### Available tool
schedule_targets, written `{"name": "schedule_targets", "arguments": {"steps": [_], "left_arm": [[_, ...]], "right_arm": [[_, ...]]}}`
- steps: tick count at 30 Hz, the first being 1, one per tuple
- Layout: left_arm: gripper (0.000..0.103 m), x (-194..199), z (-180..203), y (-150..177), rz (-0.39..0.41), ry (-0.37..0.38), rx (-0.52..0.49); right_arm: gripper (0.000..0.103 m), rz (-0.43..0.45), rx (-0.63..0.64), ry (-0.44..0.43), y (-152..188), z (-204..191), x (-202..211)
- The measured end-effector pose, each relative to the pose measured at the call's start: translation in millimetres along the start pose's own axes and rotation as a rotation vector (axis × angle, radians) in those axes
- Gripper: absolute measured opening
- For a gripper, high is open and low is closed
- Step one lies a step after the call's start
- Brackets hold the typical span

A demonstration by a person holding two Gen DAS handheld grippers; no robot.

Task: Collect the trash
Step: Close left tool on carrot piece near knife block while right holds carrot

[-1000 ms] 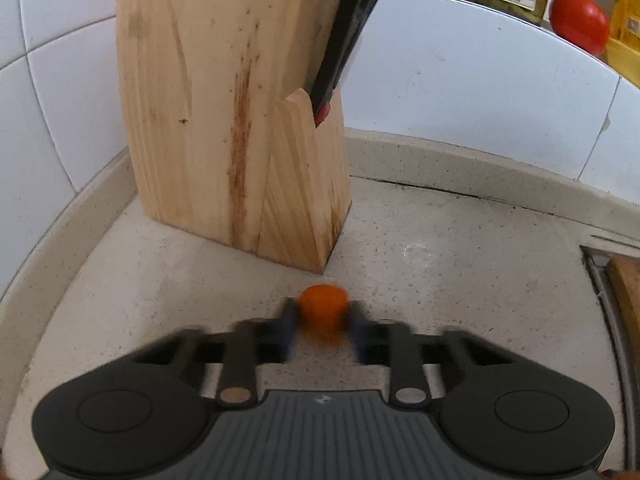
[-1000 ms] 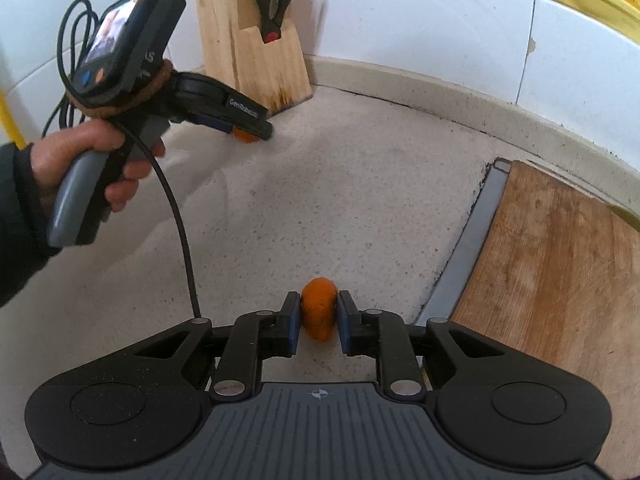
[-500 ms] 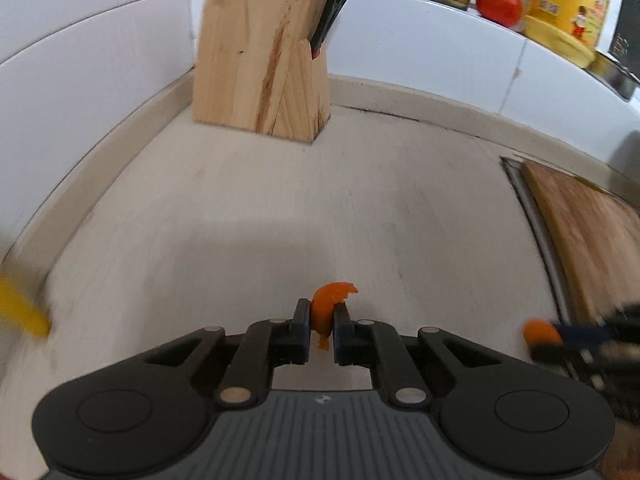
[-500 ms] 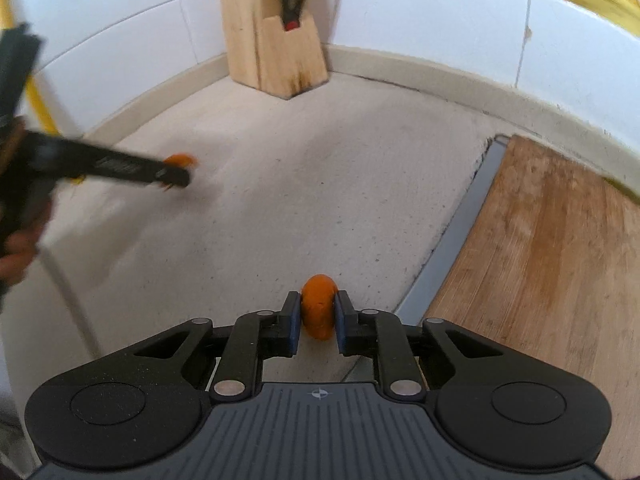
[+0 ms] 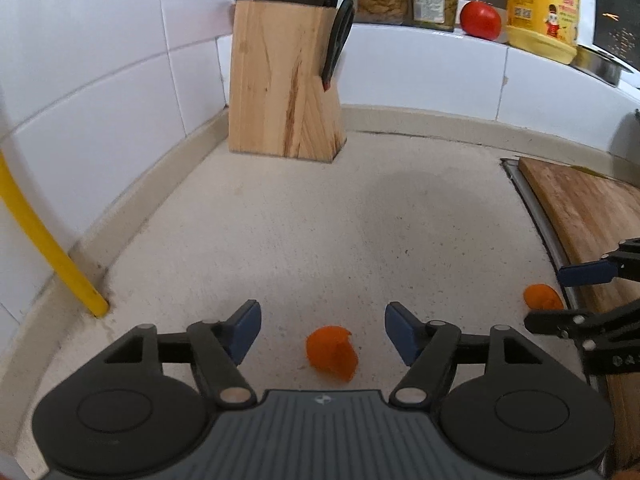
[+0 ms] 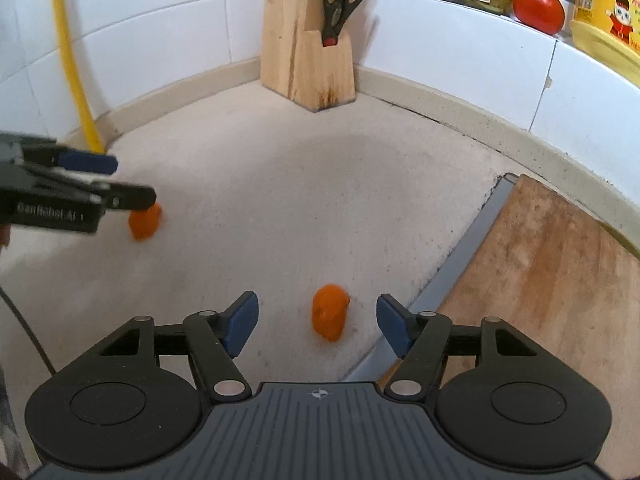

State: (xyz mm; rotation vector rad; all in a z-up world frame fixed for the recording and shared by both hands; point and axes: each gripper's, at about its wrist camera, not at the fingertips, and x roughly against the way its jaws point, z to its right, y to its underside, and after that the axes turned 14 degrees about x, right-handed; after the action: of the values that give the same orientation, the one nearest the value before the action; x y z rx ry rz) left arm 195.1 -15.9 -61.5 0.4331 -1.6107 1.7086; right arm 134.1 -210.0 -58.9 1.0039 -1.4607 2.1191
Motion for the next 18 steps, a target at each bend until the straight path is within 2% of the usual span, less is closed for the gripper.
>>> {"name": "schedule_targets", "arguments": {"steps": [3, 6, 13, 14, 18], "left_arm": [[0.063, -2.0, 2.2, 2.1, -0.007, 0.001, 0.010], [0.063, -0.8, 4.6, 4.6, 0.001, 0.010, 0.004], [0.062, -2.9, 2.3, 12.5, -0.014, -0.046, 0.022], [0.060, -3.1, 0.7, 13.4, -0.015, -0.058, 0.035], [0.039, -12.4, -5.9, 16.7, -0.070, -0.057, 0.127]], "right_arm": [[0.064, -0.017, -0.016, 0.006, -2.9, 6.8, -10.3], [0.063, -0.020, -0.008, -0.003, -2.5, 6.3, -12.4], [0.061, -0.021, -0.009, -0.024, 1.4, 7.8, -15.2], [0.061, -0.019, -0.006, -0.029, 1.5, 7.6, -15.4], [0.061, -0.005, -0.002, -0.044, 2.3, 9.3, -17.4]]}}
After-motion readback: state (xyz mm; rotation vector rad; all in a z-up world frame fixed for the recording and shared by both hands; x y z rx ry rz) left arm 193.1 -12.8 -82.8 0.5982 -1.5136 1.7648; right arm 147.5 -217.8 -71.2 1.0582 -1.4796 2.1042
